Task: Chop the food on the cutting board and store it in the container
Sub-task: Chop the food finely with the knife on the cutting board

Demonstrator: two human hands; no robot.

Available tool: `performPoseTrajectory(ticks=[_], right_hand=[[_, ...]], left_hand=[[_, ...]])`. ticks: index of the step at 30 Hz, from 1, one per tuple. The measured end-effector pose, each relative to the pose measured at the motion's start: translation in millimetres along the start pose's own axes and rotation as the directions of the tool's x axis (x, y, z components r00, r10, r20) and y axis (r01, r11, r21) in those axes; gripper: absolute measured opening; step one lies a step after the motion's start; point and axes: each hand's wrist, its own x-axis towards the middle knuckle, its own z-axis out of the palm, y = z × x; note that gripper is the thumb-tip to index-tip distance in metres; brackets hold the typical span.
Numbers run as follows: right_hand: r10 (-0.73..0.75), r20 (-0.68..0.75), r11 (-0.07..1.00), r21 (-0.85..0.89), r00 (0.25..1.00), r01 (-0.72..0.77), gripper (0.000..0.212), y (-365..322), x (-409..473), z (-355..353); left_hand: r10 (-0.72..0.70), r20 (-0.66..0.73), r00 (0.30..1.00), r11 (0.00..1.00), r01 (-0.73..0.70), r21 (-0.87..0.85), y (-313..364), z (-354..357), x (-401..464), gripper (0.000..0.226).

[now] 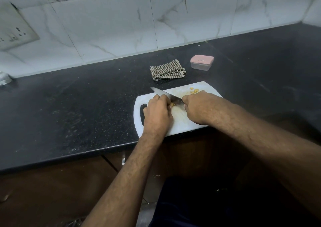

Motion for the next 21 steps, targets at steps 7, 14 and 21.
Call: performPoseTrajectory(ticks=[7, 14, 21], right_hand=[[-0.024, 0.059, 0.998, 0.065, 0.998, 0.02, 0.033, 3.3, 9.2, 10.4], [0.018, 0.001, 0.997, 0.078, 1.0, -0.018, 0.031, -0.7, 5.6, 20.9], [0.023, -0.05, 0.998, 0.059, 0.998, -0.02, 0.032, -2.5, -2.6, 13.4]], left_hand=[[0.003, -0.029, 1.0, 0.997, -0.005, -0.08, -5.8, 3.6, 2.2, 0.011], [-0.006, -0.052, 0.999, 0.993, 0.0, -0.116, -7.5, 2.4, 3.1, 0.017], [-0.011, -0.013, 1.0, 1.0, 0.011, -0.027, 1.6, -4.7, 0.3, 0.009]])
